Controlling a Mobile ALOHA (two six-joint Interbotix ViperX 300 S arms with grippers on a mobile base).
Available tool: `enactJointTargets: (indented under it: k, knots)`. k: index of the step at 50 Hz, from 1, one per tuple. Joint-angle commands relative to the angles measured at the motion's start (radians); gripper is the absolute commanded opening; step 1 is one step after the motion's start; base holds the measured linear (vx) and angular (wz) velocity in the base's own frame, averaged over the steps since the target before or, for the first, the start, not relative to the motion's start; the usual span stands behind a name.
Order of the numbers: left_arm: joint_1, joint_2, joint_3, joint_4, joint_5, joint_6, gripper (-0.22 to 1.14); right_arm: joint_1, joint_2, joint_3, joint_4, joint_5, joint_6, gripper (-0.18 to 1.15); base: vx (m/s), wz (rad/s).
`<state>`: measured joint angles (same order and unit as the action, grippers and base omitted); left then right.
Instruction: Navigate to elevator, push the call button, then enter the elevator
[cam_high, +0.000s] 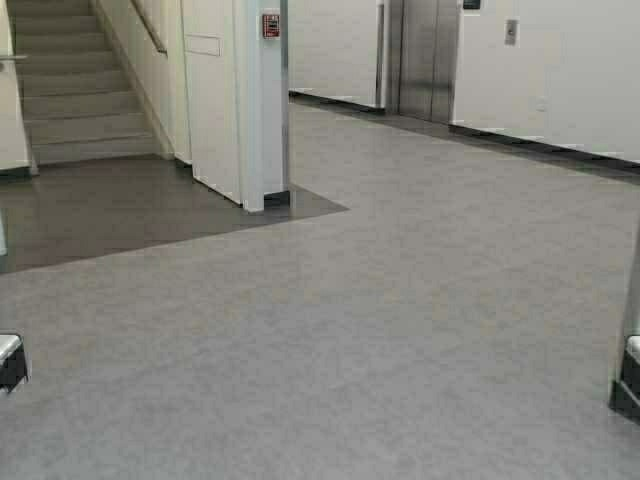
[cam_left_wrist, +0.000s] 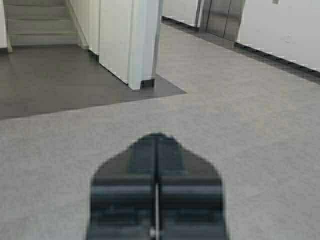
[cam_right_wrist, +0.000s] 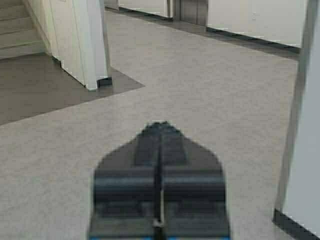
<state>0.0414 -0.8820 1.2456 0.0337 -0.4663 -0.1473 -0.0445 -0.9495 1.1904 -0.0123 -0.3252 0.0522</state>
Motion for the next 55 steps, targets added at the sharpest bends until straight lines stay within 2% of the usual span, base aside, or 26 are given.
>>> enactJointTargets:
  k: [1, 32, 55]
  knots:
    - [-0.002, 0.005, -0.023, 0.018, -0.011, -0.005, 0.03, -0.002, 0.006, -0.018, -0.002, -0.009, -0.003, 0.05, 0.78, -0.02]
    - [-0.002, 0.025, -0.023, 0.035, -0.011, -0.006, 0.03, -0.002, 0.015, -0.008, -0.002, -0.009, 0.002, 0.05, 0.78, 0.0]
    - [-0.002, -0.015, -0.002, 0.035, -0.015, -0.006, 0.03, -0.002, 0.038, -0.029, 0.0, -0.052, 0.009, 0.05, 0.74, -0.21]
